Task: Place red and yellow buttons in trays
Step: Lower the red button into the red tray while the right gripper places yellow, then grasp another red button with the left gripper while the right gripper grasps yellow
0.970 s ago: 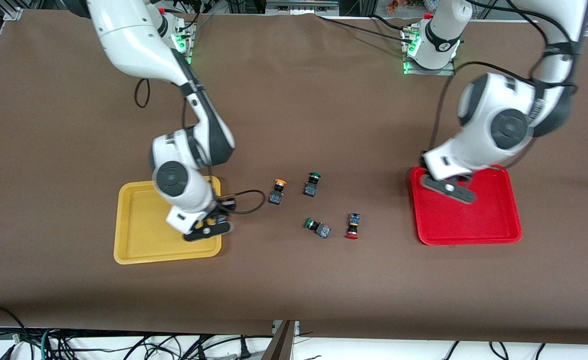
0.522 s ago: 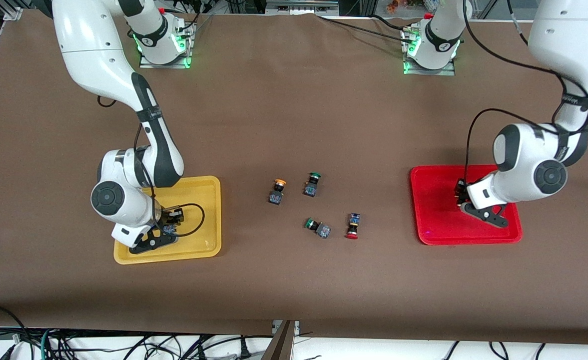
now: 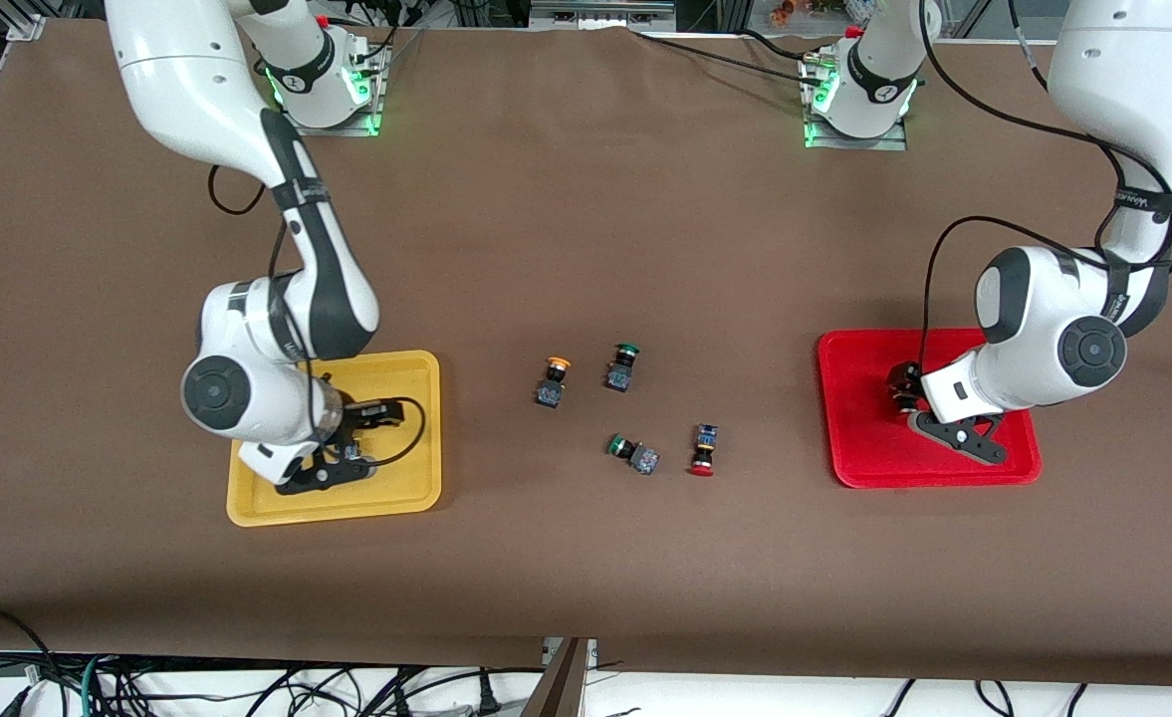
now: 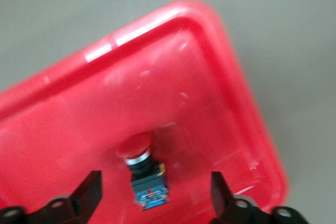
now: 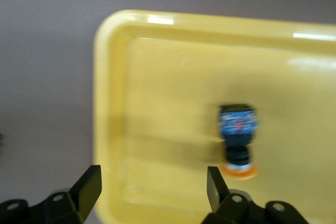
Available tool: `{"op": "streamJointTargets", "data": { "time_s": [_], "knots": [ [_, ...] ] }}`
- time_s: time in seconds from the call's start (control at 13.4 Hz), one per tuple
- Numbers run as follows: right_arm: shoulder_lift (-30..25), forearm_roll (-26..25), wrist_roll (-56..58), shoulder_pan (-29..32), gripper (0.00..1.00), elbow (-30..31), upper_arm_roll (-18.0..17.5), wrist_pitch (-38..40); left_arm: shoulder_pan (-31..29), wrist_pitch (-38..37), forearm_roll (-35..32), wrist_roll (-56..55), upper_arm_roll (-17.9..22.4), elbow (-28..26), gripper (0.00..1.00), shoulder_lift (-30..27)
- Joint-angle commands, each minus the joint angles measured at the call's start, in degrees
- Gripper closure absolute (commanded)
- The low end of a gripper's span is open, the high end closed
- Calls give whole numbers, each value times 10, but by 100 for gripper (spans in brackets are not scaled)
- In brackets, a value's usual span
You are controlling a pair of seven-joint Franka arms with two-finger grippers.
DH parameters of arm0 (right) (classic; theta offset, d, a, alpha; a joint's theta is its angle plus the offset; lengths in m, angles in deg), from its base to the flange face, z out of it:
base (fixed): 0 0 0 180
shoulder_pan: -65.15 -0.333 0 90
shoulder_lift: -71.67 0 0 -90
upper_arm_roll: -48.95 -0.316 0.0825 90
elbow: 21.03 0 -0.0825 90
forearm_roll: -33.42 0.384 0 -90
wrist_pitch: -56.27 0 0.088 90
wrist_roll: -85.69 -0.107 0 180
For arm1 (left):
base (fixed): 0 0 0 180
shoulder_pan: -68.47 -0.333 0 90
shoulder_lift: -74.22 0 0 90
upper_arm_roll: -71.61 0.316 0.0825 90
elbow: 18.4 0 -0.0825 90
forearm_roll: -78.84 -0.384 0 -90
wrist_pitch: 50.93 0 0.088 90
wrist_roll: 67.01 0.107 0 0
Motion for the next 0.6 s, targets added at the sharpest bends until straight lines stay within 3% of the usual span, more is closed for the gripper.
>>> {"op": "streamJointTargets", "data": {
  "time_s": [0.0,0.37,0.52],
  "knots": [
    [17,15,-145,-61,10,-2,-6,-15,53,-48,0,-65,-13,73,0,5],
    [65,93,-277,-120,10,-2,-9,-124,172,-23,1,-286,-13,144,0,92],
    [75,141,-292,-132,10,-2,-15,-144,196,81,-1,-333,-13,134,0,123]
  ]
}}
